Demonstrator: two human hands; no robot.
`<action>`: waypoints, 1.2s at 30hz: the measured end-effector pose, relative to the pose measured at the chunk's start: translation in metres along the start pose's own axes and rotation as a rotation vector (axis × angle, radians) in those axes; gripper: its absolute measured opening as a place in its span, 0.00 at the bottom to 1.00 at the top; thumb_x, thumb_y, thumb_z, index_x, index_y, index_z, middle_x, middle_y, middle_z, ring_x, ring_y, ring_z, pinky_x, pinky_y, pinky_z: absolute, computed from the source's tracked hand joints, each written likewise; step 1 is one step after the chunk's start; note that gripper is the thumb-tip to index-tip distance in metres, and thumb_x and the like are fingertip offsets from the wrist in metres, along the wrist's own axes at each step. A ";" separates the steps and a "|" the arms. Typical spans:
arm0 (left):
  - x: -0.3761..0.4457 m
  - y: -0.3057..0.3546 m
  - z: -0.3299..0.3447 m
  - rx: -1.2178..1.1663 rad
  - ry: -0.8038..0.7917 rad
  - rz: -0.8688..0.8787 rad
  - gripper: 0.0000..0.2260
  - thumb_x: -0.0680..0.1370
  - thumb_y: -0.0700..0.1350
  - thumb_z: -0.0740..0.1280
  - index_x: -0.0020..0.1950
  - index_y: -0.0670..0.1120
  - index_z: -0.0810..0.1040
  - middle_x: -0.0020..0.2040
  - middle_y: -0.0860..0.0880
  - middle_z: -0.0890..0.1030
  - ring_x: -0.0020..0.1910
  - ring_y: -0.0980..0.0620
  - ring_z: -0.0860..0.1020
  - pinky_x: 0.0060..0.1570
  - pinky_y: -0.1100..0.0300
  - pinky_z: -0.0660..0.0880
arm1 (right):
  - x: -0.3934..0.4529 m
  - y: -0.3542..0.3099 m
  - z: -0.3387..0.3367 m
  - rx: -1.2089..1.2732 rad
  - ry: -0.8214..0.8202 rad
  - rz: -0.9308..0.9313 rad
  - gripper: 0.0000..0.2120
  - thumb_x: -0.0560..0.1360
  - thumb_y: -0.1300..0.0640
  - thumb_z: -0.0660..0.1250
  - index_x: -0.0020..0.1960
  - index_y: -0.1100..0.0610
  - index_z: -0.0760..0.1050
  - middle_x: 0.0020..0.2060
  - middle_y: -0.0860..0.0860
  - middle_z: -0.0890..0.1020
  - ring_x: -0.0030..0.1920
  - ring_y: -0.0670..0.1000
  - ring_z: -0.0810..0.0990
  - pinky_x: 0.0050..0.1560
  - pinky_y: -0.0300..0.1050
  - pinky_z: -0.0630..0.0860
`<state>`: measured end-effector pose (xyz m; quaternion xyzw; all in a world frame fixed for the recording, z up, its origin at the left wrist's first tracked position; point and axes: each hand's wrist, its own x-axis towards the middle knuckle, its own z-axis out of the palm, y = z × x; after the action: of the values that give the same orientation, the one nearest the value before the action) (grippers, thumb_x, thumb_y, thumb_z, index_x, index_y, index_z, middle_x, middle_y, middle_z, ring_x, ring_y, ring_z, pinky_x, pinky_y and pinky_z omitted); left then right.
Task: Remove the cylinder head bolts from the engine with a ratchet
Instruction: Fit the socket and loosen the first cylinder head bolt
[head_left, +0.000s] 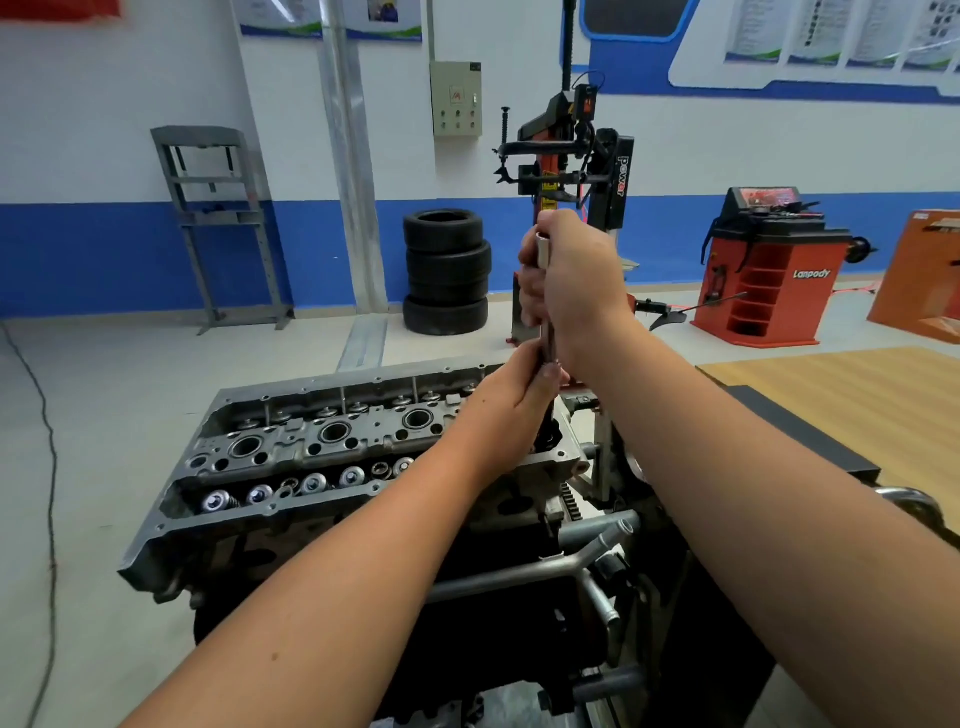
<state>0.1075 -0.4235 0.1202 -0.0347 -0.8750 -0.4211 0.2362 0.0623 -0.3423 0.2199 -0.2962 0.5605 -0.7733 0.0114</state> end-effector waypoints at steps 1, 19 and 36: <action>0.001 0.000 0.000 0.016 0.002 0.002 0.11 0.88 0.54 0.55 0.67 0.55 0.72 0.49 0.59 0.79 0.48 0.60 0.77 0.46 0.56 0.71 | 0.000 0.000 -0.002 0.035 -0.029 0.003 0.15 0.78 0.50 0.59 0.34 0.54 0.69 0.22 0.47 0.66 0.22 0.48 0.60 0.26 0.42 0.58; 0.000 0.001 0.001 0.067 0.032 0.013 0.06 0.87 0.53 0.57 0.62 0.56 0.71 0.50 0.55 0.81 0.47 0.62 0.77 0.44 0.67 0.71 | -0.003 0.012 -0.012 0.031 -0.034 -0.232 0.13 0.80 0.43 0.63 0.51 0.54 0.70 0.26 0.46 0.73 0.25 0.46 0.68 0.25 0.41 0.66; 0.000 0.007 -0.001 0.020 0.036 0.027 0.08 0.87 0.51 0.59 0.65 0.52 0.70 0.50 0.55 0.81 0.50 0.52 0.80 0.47 0.54 0.75 | -0.022 0.042 -0.021 -0.005 0.065 -0.340 0.08 0.80 0.52 0.68 0.57 0.53 0.74 0.40 0.51 0.81 0.35 0.50 0.80 0.39 0.46 0.80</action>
<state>0.1099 -0.4197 0.1264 -0.0367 -0.8743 -0.4097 0.2577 0.0578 -0.3324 0.1695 -0.3617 0.5045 -0.7717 -0.1382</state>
